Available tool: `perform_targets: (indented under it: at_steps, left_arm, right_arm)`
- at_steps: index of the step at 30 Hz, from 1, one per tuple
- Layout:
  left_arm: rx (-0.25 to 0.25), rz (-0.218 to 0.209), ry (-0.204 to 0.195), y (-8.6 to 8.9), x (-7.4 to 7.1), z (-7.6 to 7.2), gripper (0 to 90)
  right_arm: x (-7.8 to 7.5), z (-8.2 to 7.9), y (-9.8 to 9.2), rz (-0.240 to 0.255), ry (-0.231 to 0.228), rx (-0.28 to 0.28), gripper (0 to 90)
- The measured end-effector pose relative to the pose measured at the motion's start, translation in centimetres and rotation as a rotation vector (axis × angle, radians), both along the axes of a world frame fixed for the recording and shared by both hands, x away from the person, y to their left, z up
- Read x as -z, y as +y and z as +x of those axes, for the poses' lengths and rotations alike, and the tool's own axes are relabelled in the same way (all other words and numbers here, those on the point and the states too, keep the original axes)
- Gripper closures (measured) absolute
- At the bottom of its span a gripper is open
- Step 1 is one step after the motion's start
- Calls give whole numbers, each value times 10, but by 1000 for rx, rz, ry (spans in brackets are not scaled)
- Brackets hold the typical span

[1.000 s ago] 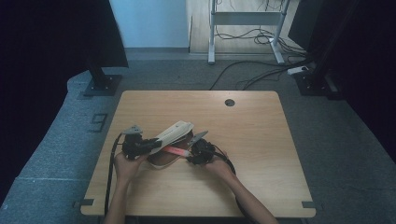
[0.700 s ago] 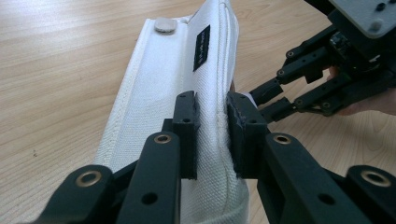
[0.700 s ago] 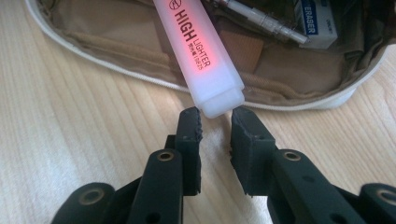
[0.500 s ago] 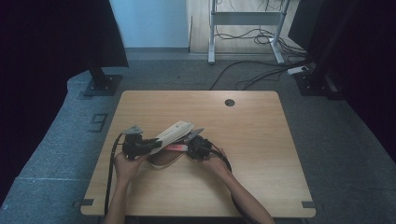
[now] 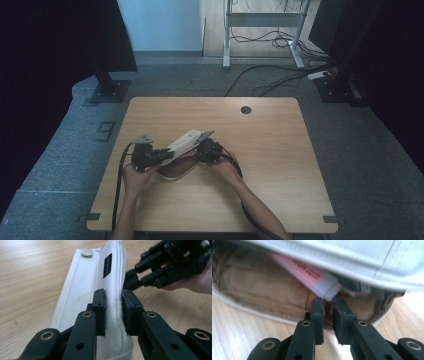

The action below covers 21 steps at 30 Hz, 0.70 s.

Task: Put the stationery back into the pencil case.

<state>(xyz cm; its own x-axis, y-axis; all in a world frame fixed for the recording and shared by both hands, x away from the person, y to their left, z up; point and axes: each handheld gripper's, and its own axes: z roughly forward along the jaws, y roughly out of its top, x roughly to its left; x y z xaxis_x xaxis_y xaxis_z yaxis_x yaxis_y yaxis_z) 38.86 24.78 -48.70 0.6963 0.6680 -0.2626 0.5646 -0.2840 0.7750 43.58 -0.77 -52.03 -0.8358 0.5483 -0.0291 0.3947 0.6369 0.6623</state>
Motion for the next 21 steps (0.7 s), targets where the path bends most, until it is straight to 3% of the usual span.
perform_targets:
  at_steps: [12,21]
  left_arm:
    - [19,5,15,-1,1,0,723]
    - [69,51,20,-8,4,-2,640]
  right_arm:
    - [-5,7,0,28,7,12,727]
    - [-8,6,-10,49,9,26,692]
